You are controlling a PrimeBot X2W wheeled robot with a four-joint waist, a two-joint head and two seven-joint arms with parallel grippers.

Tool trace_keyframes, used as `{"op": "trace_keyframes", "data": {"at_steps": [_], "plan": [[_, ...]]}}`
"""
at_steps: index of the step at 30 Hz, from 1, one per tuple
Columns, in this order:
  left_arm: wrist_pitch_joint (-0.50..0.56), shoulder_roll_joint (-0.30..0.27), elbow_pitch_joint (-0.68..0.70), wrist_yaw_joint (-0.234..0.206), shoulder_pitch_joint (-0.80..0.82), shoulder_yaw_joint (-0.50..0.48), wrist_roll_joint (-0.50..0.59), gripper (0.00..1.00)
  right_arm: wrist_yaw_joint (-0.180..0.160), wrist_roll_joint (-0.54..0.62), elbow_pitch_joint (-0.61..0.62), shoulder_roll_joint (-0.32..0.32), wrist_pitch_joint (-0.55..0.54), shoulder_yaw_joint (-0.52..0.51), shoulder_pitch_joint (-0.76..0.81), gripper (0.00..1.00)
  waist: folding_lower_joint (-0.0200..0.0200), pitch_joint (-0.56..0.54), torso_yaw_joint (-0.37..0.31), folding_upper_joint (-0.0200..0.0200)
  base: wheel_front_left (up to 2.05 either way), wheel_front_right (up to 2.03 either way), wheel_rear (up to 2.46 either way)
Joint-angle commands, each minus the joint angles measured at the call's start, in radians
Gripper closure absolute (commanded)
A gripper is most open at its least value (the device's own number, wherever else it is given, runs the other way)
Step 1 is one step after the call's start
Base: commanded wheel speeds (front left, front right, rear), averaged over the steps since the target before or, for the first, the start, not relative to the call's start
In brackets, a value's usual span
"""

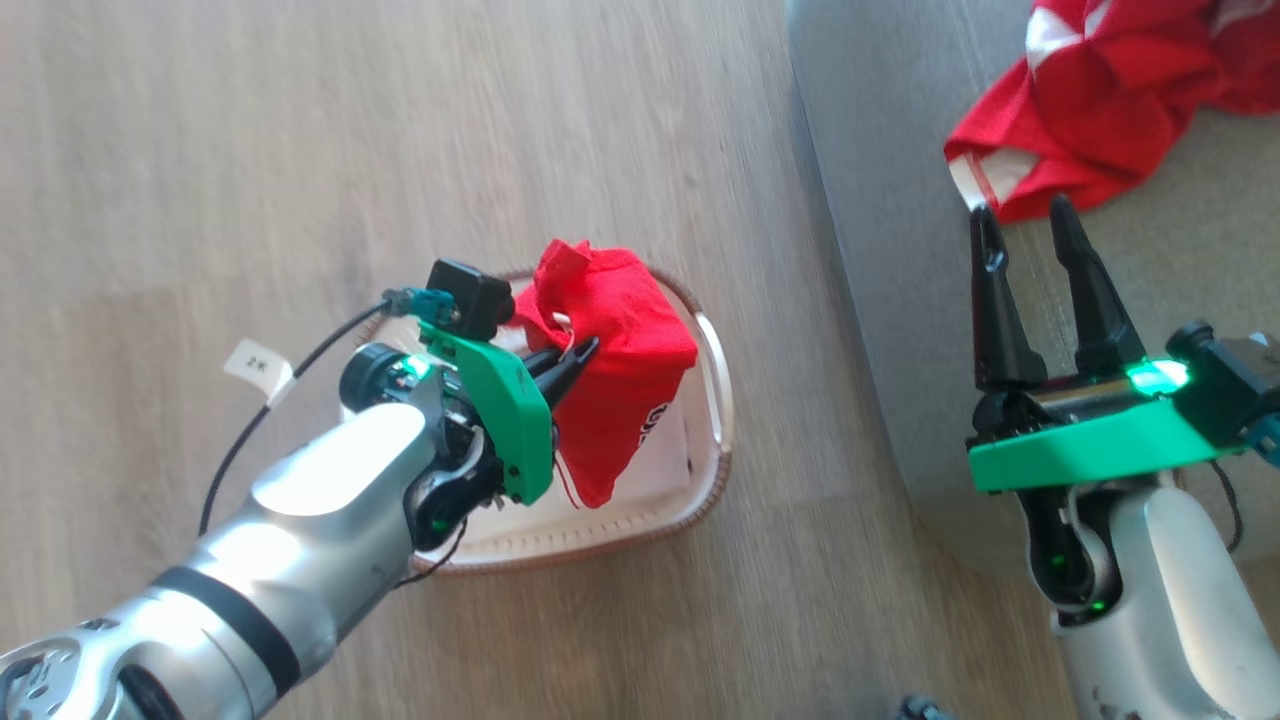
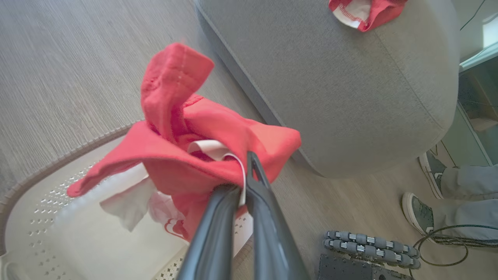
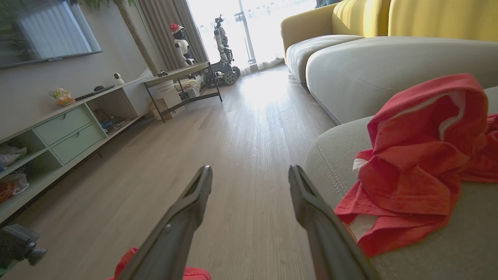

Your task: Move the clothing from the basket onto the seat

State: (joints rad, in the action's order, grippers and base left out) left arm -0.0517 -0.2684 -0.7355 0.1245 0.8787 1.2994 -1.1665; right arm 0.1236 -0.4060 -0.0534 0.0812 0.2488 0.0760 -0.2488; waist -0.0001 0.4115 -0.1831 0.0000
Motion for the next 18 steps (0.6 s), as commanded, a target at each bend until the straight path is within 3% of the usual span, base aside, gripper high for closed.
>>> {"op": "trace_keyframes", "data": {"at_steps": [1, 9, 18], "plan": [[-0.030, -0.008, 0.035, 0.006, 0.013, -0.022, -0.010, 1.00, 0.007, -0.007, 0.027, 0.022, -0.009, 0.015, 0.020, 0.00, 0.0001, -0.098, 0.053, 0.0000, 0.00, 0.00, 0.00], [-0.117, -0.008, 0.086, 0.002, 0.018, -0.046, -0.011, 1.00, 0.007, -0.027, 0.015, 0.038, -0.039, 0.037, 0.085, 0.00, 0.0001, -0.239, 0.095, 0.0000, 0.00, 0.00, 0.00], [-0.125, -0.042, 0.217, -0.057, 0.083, -0.066, 0.024, 1.00, 0.007, -0.046, 0.014, 0.043, -0.064, 0.069, 0.147, 0.00, 0.0001, -0.326, 0.136, 0.0000, 0.00, 0.00, 0.00]]}}
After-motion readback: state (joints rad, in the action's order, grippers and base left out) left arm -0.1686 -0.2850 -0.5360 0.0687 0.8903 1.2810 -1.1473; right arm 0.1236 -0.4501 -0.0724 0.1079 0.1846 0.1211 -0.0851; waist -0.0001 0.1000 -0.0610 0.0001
